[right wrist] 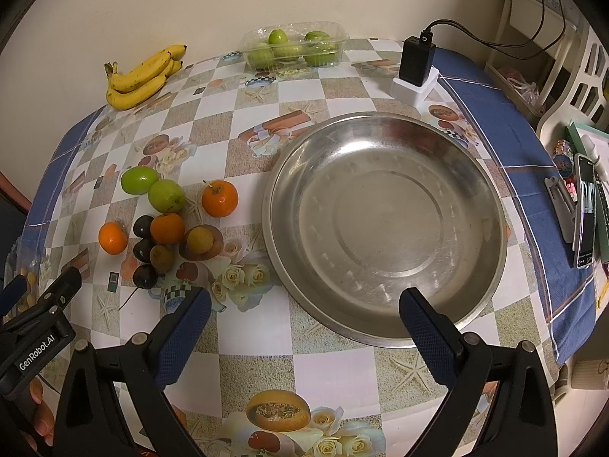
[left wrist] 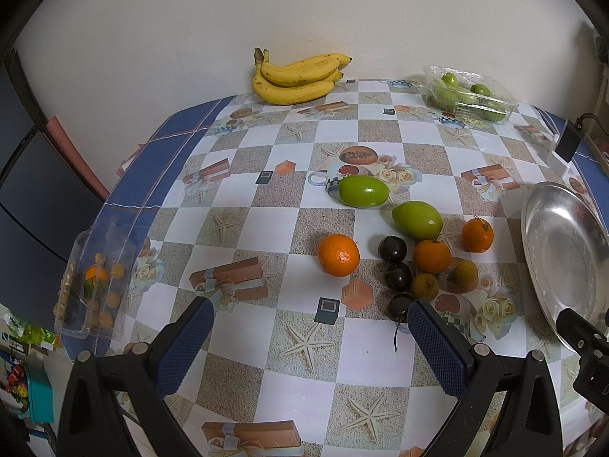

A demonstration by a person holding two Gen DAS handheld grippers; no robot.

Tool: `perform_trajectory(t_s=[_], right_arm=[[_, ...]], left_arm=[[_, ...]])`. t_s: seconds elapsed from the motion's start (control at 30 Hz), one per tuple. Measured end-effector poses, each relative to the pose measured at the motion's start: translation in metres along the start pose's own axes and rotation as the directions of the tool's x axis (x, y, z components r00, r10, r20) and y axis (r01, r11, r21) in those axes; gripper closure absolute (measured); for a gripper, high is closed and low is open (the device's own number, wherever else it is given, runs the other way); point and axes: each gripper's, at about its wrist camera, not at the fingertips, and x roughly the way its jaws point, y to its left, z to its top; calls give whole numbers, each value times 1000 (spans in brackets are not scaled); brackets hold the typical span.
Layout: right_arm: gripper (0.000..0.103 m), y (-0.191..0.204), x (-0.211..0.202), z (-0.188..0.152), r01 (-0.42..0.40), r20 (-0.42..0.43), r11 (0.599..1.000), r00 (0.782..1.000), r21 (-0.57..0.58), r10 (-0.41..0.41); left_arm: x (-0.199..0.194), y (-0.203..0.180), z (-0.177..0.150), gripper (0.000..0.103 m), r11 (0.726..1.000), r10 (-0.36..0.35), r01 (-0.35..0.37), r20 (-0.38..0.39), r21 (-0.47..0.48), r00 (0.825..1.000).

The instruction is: Organize fruits

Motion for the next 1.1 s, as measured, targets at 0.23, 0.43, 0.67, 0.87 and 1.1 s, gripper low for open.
perform_trajectory(t_s=[0.23,0.43,0.67,0.87,1.1], right_arm=[[4,1,2,-2,0,-3,1000,1000,-2,0],[4,2,1,-1,-4,-4,1000,1000,-8,4],[4,14,-5,9,-67,18,996,998,-53,68],[4,31,-1,27,-122,22,991,992,-64,123],[4,43,10,44,-154,32,986,987,-58,156]], left_arm=[[0,1,0,0,1000,0,0,1,0,1000],[0,4,3,0,1000,-8,8,-12,-12,1000],[-1,21,22,0,995,-49,48,-3,-88,999],[7,33,40,0,984,-60,61,11,-167,998],[26,29,55,0,980,-74,67,-34,-187,997]])
